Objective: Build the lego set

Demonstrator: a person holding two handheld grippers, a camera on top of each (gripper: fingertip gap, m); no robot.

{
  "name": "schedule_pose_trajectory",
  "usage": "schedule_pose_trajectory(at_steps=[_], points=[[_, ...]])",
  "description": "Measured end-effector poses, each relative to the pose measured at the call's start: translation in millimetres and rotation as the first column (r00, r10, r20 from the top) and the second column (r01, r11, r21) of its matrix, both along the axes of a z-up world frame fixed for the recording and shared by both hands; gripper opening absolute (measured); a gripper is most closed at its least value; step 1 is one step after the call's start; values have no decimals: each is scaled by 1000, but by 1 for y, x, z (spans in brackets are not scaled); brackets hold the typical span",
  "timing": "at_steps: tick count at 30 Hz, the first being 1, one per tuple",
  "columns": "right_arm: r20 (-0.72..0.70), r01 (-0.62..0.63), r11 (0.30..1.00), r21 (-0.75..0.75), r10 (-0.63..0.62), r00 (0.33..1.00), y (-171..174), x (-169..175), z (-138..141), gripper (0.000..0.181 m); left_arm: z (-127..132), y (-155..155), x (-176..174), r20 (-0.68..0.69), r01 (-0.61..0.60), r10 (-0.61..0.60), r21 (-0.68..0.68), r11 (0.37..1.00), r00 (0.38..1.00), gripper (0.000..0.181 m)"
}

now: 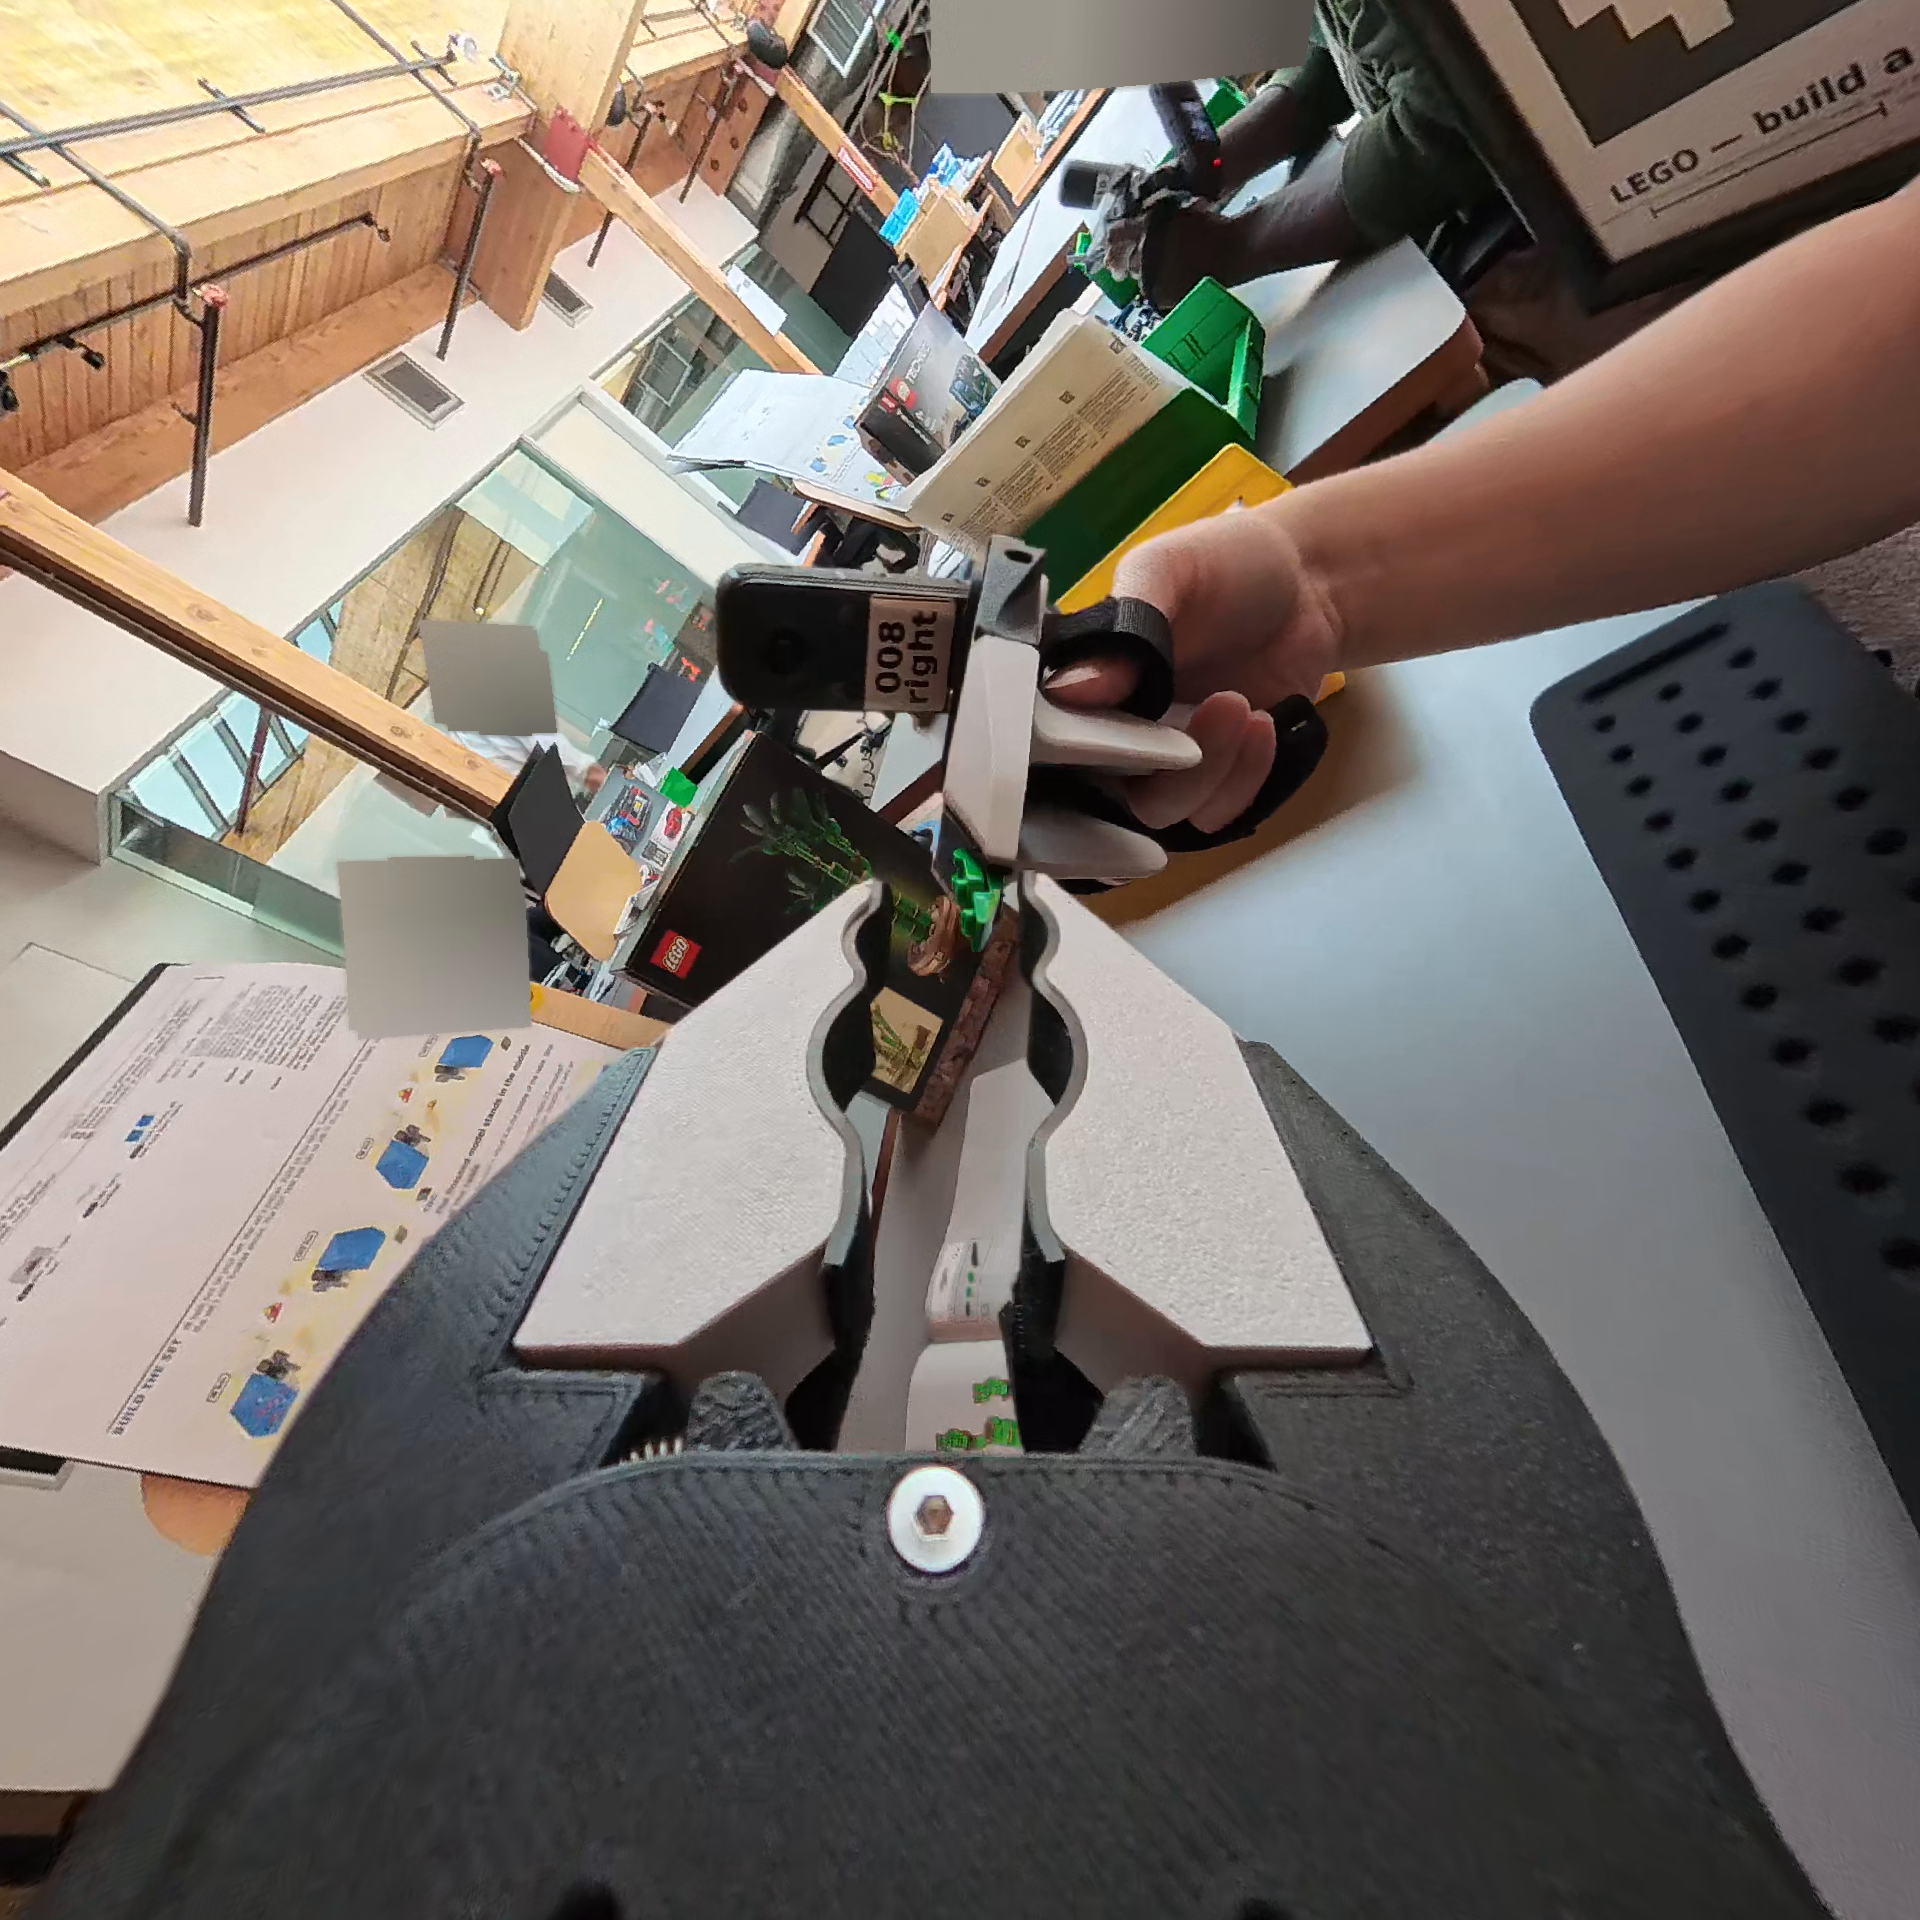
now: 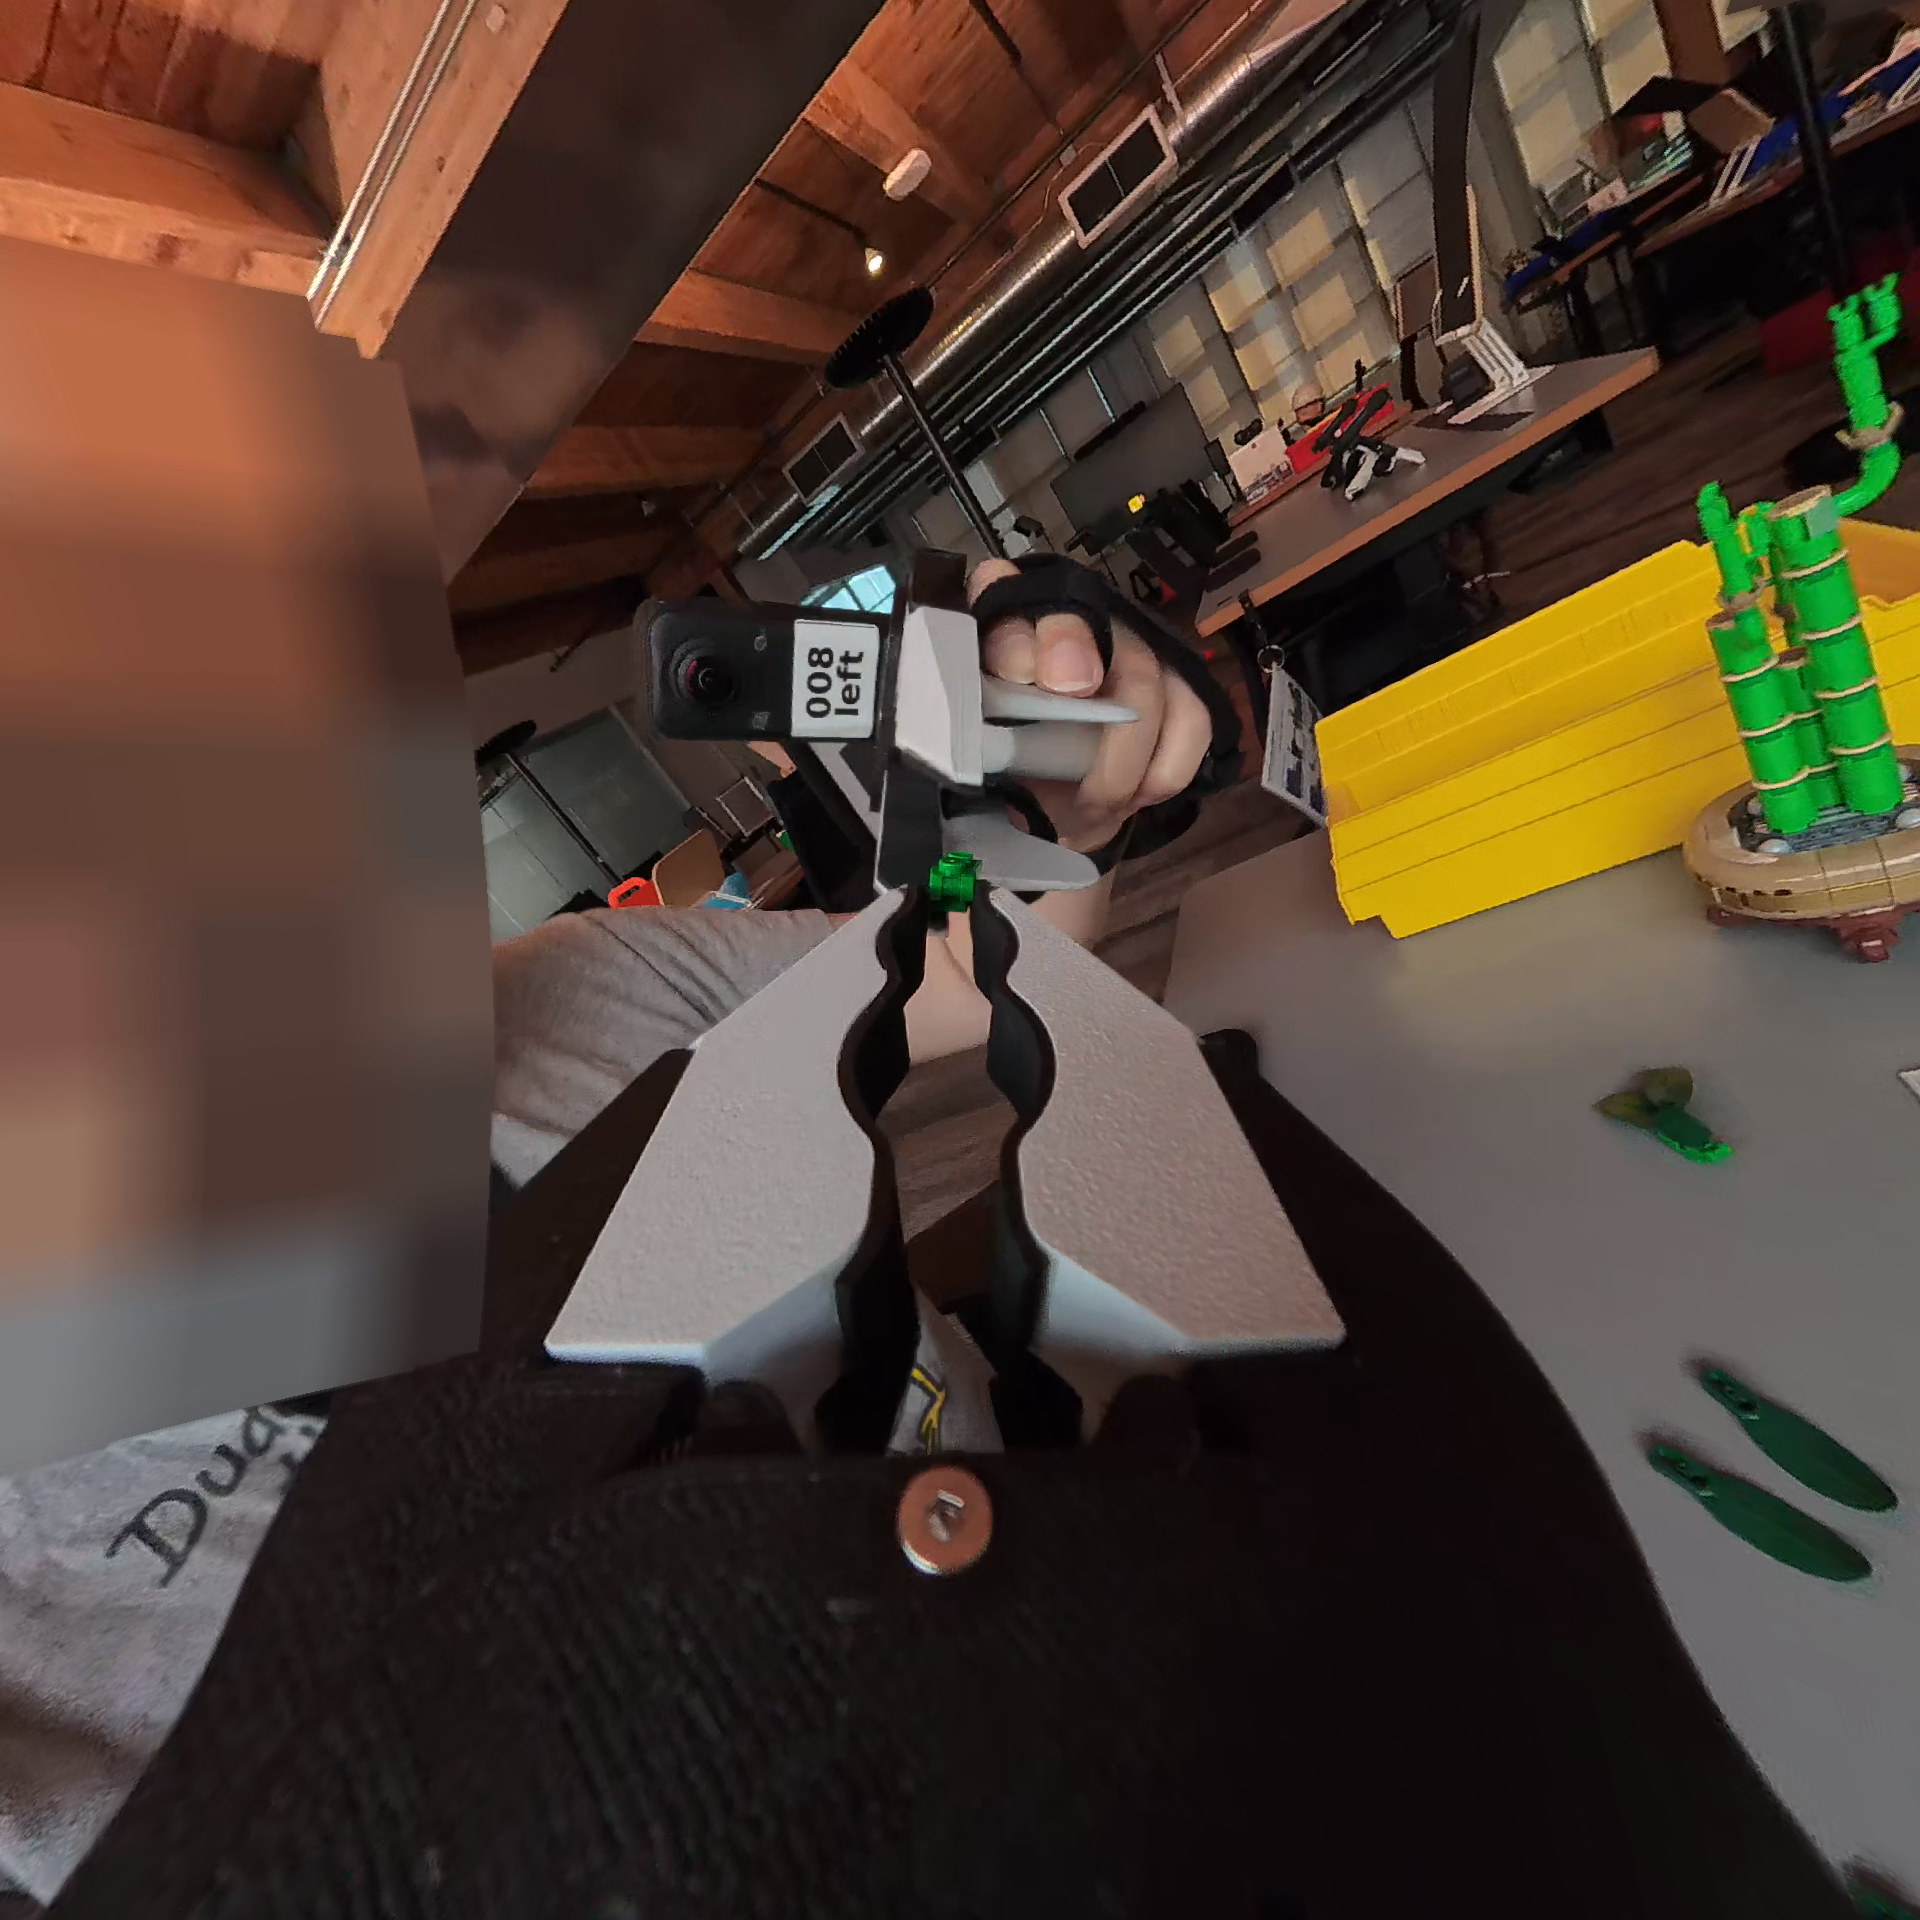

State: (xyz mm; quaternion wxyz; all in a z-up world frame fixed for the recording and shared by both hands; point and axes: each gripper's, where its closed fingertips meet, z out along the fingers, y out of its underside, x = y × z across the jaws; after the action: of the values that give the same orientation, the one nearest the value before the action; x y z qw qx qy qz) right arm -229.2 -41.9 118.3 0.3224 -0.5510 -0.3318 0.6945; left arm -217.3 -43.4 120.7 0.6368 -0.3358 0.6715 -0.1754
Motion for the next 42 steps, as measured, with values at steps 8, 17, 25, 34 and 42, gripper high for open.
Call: schedule_pose_trajectory(at_steps=[8,17,25,34,42], points=[[-3,266,877,401,-289,957,32,20,-30,7,-44,61,-16,-206,-280,354,317,906,912,27],[21,415,585,697,-595,803,78,34,-89,7,-91,127,-26,-387,-204,637,727,655,667,21],[53,494,562,664,-694,718,110,73,-110,7,-99,166,-12,-399,-68,717,848,526,571,22],[-4,431,695,576,-525,851,86,61,-35,7,-15,116,13,167,-58,156,-477,877,974,20],[80,148,643,752,-311,947,53,-3,25,7,25,72,-14,361,234,-88,-384,893,929,18]])
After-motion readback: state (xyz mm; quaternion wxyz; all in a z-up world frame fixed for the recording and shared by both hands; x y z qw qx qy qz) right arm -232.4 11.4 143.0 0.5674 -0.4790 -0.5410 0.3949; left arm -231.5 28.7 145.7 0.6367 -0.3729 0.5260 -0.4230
